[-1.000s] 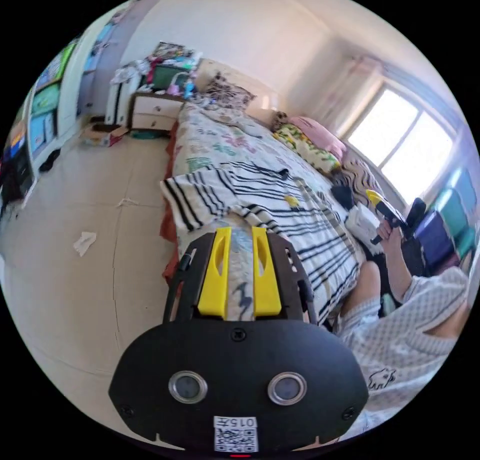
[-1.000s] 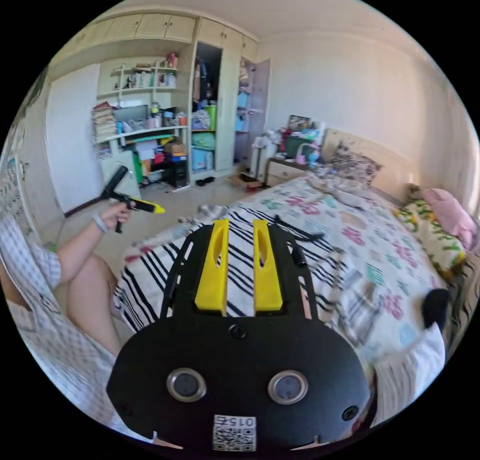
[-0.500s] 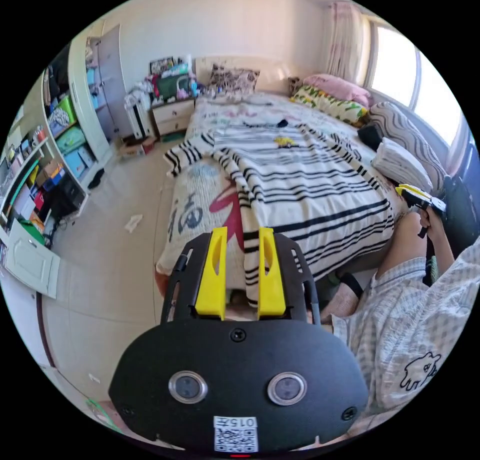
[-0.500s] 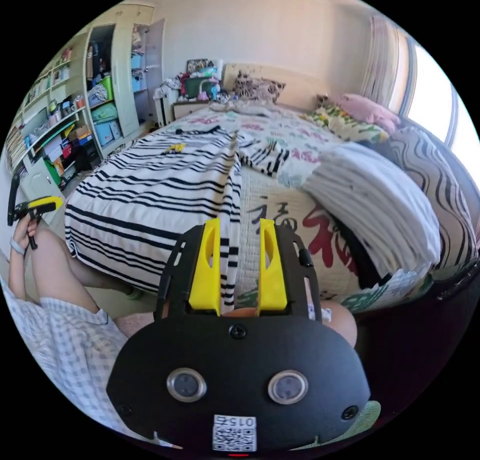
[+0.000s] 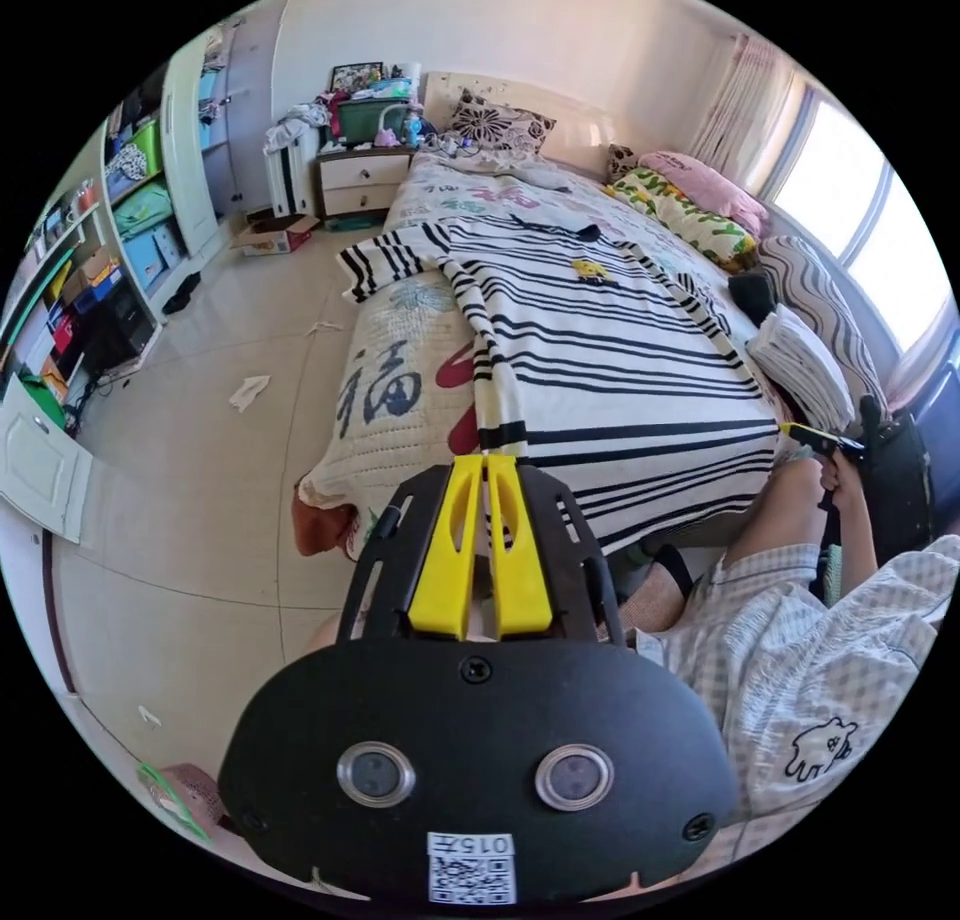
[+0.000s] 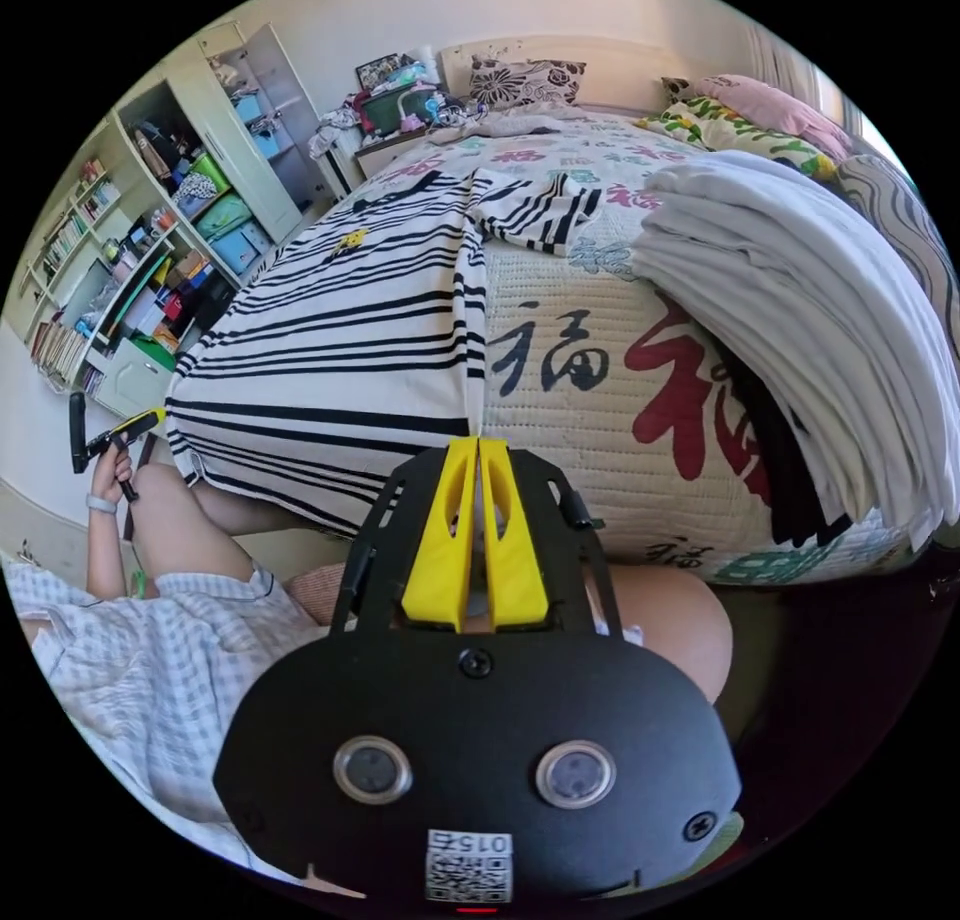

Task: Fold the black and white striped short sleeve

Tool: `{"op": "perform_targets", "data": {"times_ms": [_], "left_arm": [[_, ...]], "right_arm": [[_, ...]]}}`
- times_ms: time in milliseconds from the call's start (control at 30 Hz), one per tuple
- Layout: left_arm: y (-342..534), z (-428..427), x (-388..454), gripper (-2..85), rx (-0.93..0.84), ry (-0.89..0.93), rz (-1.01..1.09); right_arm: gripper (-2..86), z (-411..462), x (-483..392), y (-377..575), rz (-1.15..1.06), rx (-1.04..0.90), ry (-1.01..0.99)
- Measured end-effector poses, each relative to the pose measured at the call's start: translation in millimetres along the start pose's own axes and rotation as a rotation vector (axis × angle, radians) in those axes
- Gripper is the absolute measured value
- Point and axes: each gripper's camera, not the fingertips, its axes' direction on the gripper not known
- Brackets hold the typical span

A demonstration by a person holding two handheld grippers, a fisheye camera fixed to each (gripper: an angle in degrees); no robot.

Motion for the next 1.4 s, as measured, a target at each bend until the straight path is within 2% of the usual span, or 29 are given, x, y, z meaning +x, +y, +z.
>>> {"op": "perform_targets", "data": {"times_ms": [200,333,433,500,533,567,600,633,700,733,833,900,1100,1200,1400], "left_arm": [[6.1,17.4,16.7,9.9,-0.053,0.112,0.009],[-0.5,33.6,30.5,6.4,-0.105,-0.065,0.057],[-0.3,18.7,23.2,1.6,-0.097,-0.041,0.045],[7.9,-5.8,4.4,0.4,-0.025,0.045,-0.002],[9.5,-9.5,-1.2,0.3,-0.018,0.060,-0.021],[11.6,-12.4,-8.5,0.1,-0.023,0.004,-0.039],[11.4,-8.3,-13.7,0.1,-0.051,-0.047,-0.047],[10.6,-4.8,-16.1,0.2,-0.063,-0.031,-0.049],[7.8,6.2,-21.2,1.3,-0.102,0.012,-0.066],[7.3,7.2,-20.7,1.9,-0.109,0.006,-0.064],[5.1,2.3,-19.4,6.6,-0.079,0.036,-0.058],[0.3,4.3,-19.3,8.5,-0.066,0.095,-0.051],[-19.6,40.6,-9.3,7.6,-0.233,-0.021,-0.015],[-20.5,40.5,-11.0,6.6,-0.232,-0.019,-0.022],[-12.1,19.2,-1.3,7.4,-0.163,-0.030,0.003]], "right_arm": [[5.5,6.5,5.2,7.0,0.004,-0.066,0.037],[3.1,2.7,2.8,2.5,-0.057,-0.105,0.085],[-0.5,-8.4,5.0,4.3,-0.091,-0.112,0.114],[-0.8,-26.2,18.9,8.4,-0.064,-0.087,0.039],[-0.8,-28.2,21.7,9.3,-0.051,-0.095,0.080],[-0.9,-25.8,23.1,12.3,-0.068,-0.141,0.329],[-0.8,-23.1,27.5,16.1,-0.075,-0.165,0.452],[-0.8,-24.7,32.4,17.6,-0.057,-0.161,0.388],[-0.5,-32.1,50.7,22.6,0.008,-0.129,0.009],[-0.4,-33.7,50.7,24.0,0.006,-0.113,-0.016],[3.8,-30.0,38.8,22.8,-0.026,-0.107,0.024],[10.5,-8.2,29.2,13.0,-0.052,-0.219,0.036],[8.1,9.0,6.9,4.0,-0.171,-0.299,0.272],[1.0,0.3,16.1,7.9,-0.147,-0.269,0.157],[2.3,-18.4,30.6,13.7,-0.091,-0.203,0.031]]}}
